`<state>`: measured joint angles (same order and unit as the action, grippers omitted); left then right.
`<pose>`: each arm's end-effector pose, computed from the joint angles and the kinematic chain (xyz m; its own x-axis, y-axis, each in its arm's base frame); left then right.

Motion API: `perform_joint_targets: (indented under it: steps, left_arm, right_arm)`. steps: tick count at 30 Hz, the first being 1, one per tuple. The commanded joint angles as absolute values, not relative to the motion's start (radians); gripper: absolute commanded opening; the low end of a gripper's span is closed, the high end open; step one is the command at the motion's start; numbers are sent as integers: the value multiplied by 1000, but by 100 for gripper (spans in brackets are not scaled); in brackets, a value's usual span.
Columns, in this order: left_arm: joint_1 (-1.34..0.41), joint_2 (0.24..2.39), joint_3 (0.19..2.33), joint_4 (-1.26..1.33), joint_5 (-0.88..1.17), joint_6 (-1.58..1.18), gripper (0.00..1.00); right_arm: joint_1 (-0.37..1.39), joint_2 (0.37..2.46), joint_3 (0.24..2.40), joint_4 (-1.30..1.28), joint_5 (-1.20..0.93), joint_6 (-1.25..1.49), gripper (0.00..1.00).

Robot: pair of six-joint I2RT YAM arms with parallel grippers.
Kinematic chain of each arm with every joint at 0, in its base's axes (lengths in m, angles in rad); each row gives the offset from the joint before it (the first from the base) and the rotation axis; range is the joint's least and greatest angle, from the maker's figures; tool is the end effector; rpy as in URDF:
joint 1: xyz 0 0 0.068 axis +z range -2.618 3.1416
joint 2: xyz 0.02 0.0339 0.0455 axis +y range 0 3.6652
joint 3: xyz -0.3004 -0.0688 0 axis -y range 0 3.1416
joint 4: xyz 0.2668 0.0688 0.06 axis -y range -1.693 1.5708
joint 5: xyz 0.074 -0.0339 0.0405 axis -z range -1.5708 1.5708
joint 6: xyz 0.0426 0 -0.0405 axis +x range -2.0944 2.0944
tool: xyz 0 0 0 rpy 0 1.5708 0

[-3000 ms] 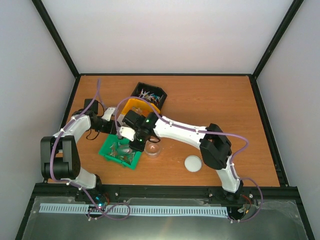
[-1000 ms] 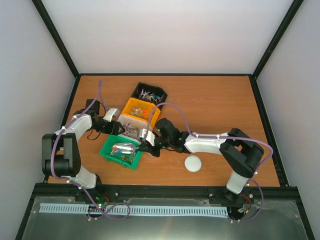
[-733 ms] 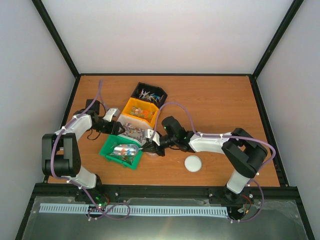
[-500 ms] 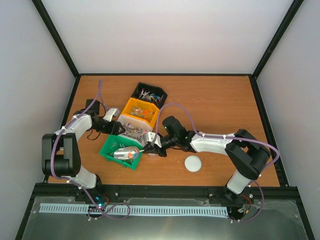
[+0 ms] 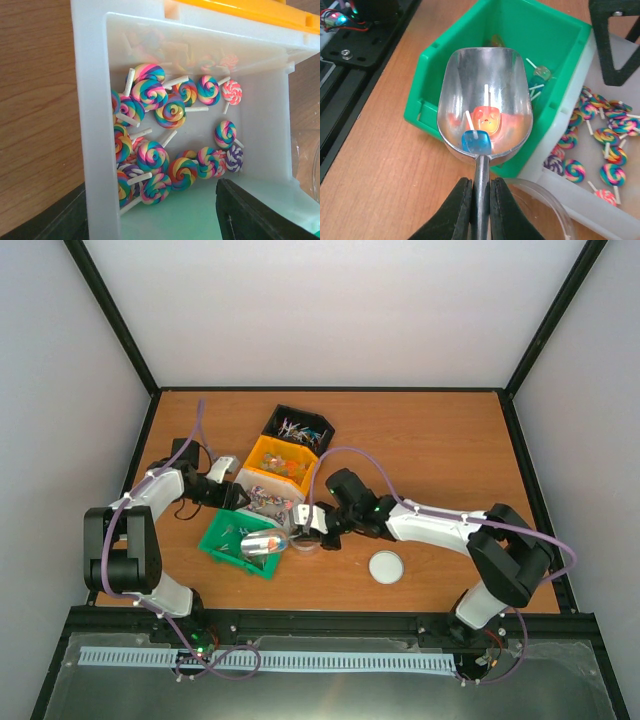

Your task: Pack the candies

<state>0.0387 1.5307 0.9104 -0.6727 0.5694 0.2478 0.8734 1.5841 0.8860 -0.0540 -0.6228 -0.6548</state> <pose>0.2907 -0.0117 0.2017 -0.9033 0.1718 -0.3930 0.3473 0.8306 -0.4354 0.2033 0.2814 0.2142 0.1978 -0.5342 -0.8219 -0.9780 -0.1641 -0.1286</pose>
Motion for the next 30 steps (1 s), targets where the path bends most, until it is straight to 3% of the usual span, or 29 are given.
perform_joint_targets:
  steps: [1,11,19,30]
  left_arm:
    - [32,1526,933,-652,602,229,65]
    - [33,1509,925,-646,606,228,65]
    - [32,1501,920,-651,611,232,65]
    - [32,1508,923,-651,616,232,65]
  right_arm:
    - [867,1549,981,-202,-555,-651,3]
    - [853,1488,1058,-448,-595,-656,3]
    - [702,1401,1095,-679,-689,-766,3]
    - [634,1344,1055,-796,-504,-787,3]
